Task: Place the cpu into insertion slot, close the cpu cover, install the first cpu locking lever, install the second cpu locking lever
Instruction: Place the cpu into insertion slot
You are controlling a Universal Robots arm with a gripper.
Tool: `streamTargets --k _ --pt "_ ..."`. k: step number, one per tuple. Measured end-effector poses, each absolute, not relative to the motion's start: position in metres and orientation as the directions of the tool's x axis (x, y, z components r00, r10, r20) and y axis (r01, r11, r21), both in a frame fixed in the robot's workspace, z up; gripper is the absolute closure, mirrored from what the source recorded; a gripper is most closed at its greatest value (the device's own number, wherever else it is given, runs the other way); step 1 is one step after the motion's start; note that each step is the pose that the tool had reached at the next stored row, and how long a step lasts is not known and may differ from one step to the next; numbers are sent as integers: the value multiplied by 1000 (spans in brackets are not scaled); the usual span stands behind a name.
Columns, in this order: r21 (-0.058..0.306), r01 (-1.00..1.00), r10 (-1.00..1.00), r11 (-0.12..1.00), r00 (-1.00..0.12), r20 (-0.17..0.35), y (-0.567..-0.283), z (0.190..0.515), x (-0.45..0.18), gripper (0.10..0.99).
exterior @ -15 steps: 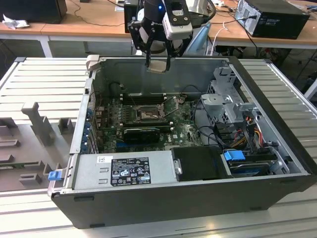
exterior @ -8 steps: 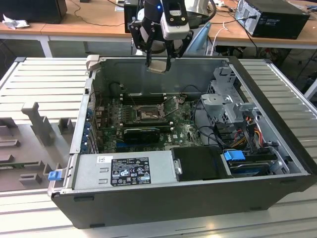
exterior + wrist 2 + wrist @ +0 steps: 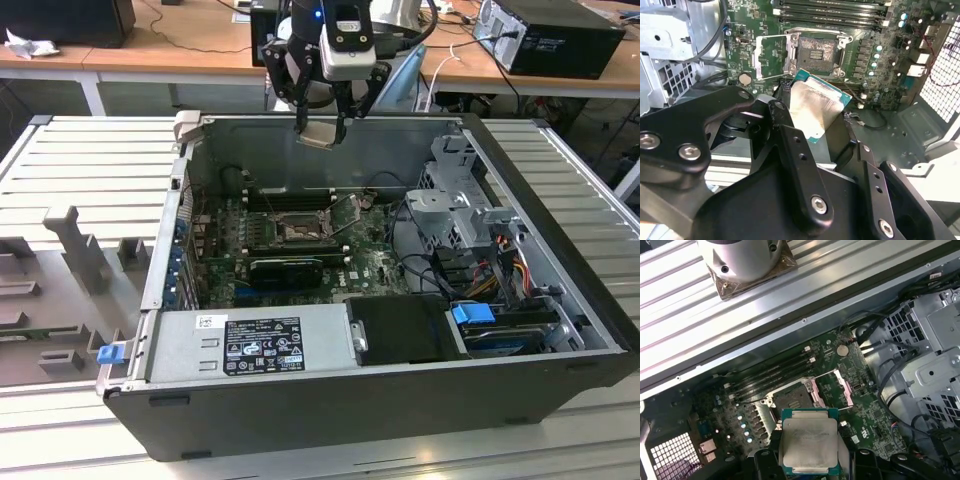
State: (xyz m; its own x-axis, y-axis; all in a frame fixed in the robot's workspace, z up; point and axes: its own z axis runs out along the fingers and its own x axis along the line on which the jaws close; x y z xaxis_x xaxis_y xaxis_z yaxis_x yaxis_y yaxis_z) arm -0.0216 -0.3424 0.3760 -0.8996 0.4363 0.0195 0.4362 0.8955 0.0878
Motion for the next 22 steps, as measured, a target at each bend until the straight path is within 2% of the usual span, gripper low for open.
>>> streamTargets --k 22 --pt "88 569 570 818 -822 19 -342 376 -22 561"
